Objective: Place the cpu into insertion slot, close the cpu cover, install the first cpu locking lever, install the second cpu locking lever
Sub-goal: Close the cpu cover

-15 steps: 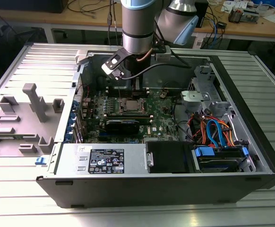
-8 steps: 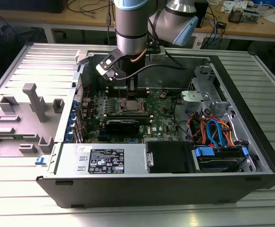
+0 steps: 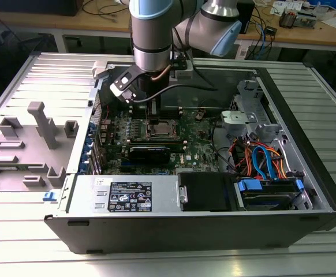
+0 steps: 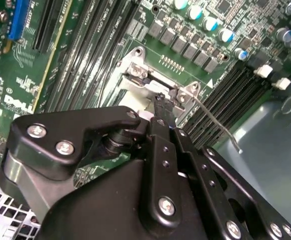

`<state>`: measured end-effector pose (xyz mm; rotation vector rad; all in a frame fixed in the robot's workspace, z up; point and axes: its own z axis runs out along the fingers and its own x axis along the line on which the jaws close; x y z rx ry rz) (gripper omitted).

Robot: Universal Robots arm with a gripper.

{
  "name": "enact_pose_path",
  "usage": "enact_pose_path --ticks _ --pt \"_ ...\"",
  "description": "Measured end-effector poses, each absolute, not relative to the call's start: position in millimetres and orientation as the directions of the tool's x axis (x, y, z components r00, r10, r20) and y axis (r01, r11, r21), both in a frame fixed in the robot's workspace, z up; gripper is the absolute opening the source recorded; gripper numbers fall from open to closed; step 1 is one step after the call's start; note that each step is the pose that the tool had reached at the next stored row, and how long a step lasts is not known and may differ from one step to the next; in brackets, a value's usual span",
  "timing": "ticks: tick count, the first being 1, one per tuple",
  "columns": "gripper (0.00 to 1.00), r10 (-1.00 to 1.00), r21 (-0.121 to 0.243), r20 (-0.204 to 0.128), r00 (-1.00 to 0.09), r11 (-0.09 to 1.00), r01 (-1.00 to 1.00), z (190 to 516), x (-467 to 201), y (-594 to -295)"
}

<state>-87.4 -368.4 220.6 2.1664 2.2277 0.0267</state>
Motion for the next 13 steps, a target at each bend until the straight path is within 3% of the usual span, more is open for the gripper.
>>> enact_pose_path --ticks 6,13 --pt "0.11 0.999 0.032 -0.011 -0.042 0.042 0.999 206 -91 -369" --pt "0.11 0.999 0.031 -0.011 -0.046 0.047 0.998 211 -85 -369"
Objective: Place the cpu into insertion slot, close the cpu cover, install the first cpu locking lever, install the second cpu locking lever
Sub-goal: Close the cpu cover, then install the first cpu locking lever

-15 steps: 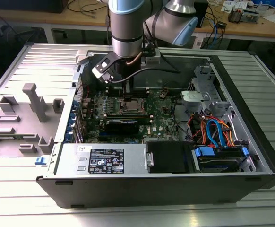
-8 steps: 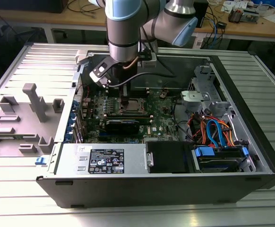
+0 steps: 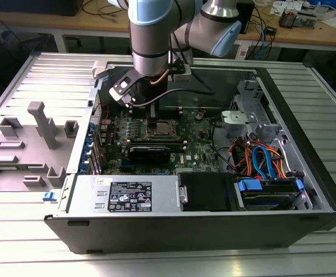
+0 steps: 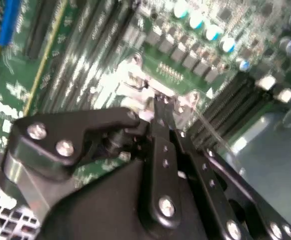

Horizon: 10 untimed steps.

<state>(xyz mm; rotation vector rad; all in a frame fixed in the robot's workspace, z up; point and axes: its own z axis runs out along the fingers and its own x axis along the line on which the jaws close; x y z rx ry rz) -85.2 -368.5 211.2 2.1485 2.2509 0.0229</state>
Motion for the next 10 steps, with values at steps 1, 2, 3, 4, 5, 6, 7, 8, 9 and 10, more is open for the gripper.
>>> enact_pose_path --ticks 1,2,3,4,5,6,7,8,9,10 --pt "0.11 0.999 0.029 -0.011 -0.046 0.047 0.998 211 -79 -369" --pt "0.11 0.999 0.028 -0.011 -0.046 0.047 0.999 211 -75 -369" --pt "0.11 0.999 0.026 -0.011 -0.046 0.047 0.999 211 -67 -369" --pt "0.11 0.999 0.025 -0.011 -0.047 0.047 0.999 211 -64 -369" --pt "0.11 0.999 0.025 -0.011 -0.047 0.047 0.999 211 -63 -369" --pt "0.11 0.999 0.025 -0.011 -0.047 0.047 0.999 211 -63 -369" --pt "0.11 0.999 0.025 -0.011 -0.047 0.047 0.999 211 -63 -369" --pt "0.11 0.999 0.025 -0.01 -0.047 0.047 0.999 211 -63 -369" --pt "0.11 0.999 0.025 -0.01 -0.046 0.047 0.999 211 -63 -369" --pt "0.11 0.999 0.025 -0.01 -0.046 0.047 0.999 211 -63 -369"
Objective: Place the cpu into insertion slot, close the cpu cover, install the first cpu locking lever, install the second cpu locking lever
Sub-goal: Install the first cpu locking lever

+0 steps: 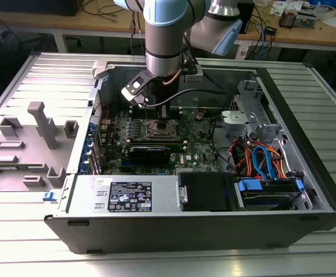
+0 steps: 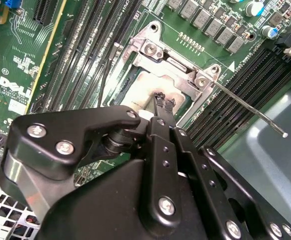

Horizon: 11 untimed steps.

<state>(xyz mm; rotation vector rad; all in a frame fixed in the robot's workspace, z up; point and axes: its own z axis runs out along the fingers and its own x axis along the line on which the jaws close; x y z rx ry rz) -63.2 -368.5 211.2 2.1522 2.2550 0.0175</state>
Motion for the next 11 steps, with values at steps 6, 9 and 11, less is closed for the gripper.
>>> enact_pose_path --ticks 6,9,11 --pt "0.11 0.999 0.025 -0.01 -0.046 0.047 0.999 211.2 -63.2 -368.5" --pt "0.11 0.999 0.025 -0.01 -0.046 0.047 0.999 211.2 -63.2 -368.5" --pt "0.11 0.999 0.025 -0.01 -0.05 0.05 0.998 211.2 -63.2 -368.5"
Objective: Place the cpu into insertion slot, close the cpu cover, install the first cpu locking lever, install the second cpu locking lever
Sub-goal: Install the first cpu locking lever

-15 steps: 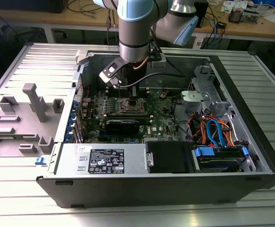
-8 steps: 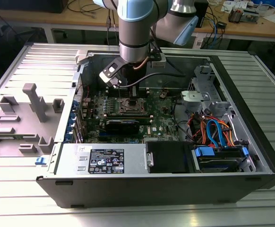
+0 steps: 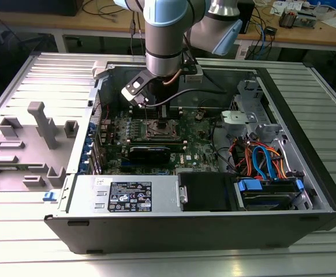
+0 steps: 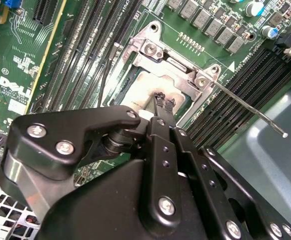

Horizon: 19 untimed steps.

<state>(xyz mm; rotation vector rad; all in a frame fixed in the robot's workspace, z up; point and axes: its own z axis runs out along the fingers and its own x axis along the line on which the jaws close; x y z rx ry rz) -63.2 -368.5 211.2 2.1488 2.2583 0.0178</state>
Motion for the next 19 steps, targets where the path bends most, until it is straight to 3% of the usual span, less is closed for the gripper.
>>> enact_pose_path --ticks 7,19 --pt "0.11 0.985 0.025 -0.01 -0.171 0.171 0.985 211 -65 -369" --pt "0.11 0.982 0.025 -0.01 -0.189 0.189 0.982 237 -65 -369"
